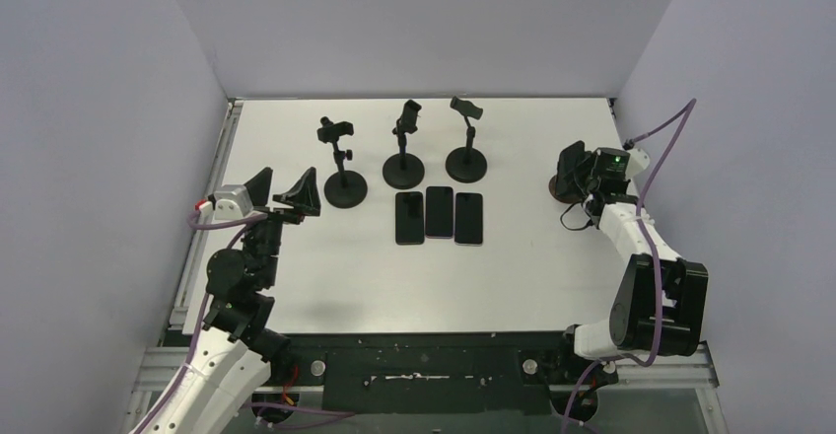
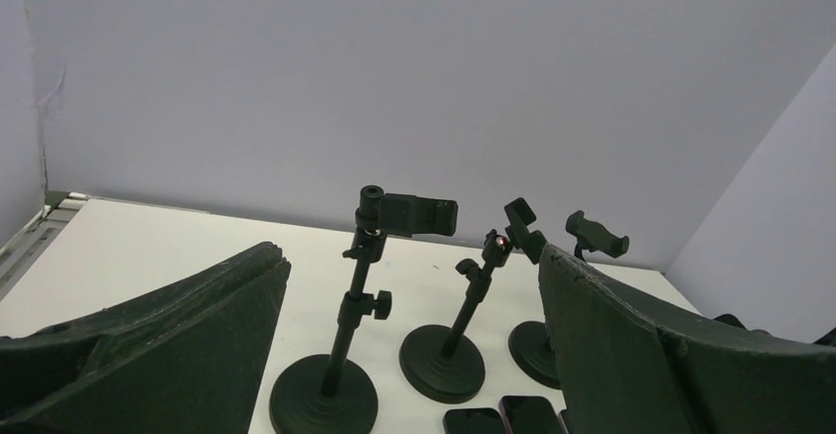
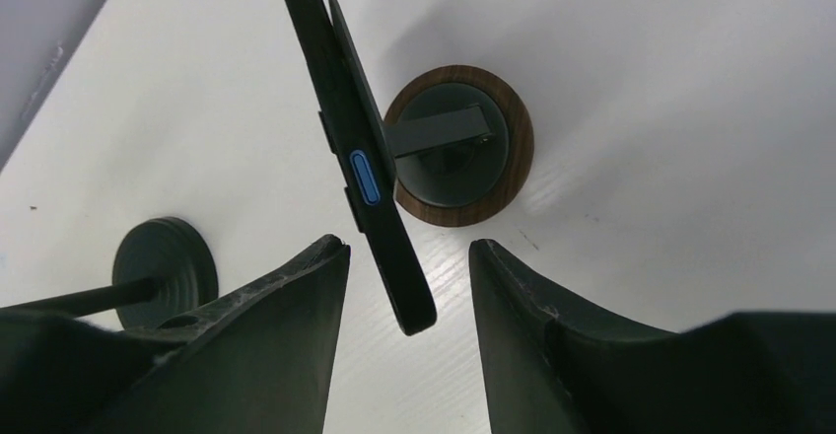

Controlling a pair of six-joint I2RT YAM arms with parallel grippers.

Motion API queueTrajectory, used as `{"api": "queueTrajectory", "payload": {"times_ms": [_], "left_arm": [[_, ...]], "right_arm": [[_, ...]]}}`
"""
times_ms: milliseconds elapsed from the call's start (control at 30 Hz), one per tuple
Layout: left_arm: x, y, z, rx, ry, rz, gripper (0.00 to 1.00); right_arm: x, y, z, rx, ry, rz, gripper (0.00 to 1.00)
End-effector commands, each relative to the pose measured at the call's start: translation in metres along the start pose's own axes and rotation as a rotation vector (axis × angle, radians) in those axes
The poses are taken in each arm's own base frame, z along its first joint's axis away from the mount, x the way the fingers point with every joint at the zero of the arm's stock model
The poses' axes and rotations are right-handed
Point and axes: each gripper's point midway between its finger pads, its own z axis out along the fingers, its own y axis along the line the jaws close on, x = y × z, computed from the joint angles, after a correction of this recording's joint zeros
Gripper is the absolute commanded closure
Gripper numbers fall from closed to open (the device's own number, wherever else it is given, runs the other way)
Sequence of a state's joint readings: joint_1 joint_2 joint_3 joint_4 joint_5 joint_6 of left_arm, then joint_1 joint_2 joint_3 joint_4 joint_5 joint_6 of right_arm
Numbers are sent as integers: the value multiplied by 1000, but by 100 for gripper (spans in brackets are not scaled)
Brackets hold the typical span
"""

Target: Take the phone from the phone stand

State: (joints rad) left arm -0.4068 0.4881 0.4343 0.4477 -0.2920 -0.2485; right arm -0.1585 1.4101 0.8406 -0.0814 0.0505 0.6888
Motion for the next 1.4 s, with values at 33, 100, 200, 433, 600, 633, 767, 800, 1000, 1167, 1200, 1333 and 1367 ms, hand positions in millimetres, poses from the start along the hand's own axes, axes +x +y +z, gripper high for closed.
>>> {"api": "queueTrajectory", "payload": {"times_ms": [33,100,200,433,600,633,767,800,1000,1167,1200,1333,1367], "left_arm": [[-8,-6,2,29,-30,14,3],[-7,-6,2,28,-28,16,3],[-6,-6,2,27,-24,17,3],[-4,-7,2,32,-19,21,3],[-3,-8,3,37,-14,27,4],[-4,-8,2,37,-17,26,4],[-3,-8,3,40,-14,24,4],[-3,-9,2,40,-14,23,4],[-3,-10,2,47,-15,17,4],[-5,-11,1,48,-19,15,4],[-5,-11,1,47,-19,15,4],[-3,-11,1,49,-14,16,4],[-3,-11,1,49,-14,15,4]], "right_arm": [[-26,19,3,-83,-89,7,55],[-23,19,5,-84,-82,6,58],[-20,19,8,-86,-71,6,61],[-17,15,9,-66,-67,-5,79],[-22,17,0,-71,-92,-19,96],[-23,19,-3,-76,-99,-23,100],[-33,29,-18,-106,-137,-39,100],[-36,34,-24,-118,-149,-46,100],[-56,64,-61,-181,-207,-75,100],[-62,88,-94,-261,-233,-86,100],[-63,90,-99,-271,-233,-82,100],[-44,105,-115,-360,-180,-71,100],[-39,109,-118,-383,-163,-67,100]]}}
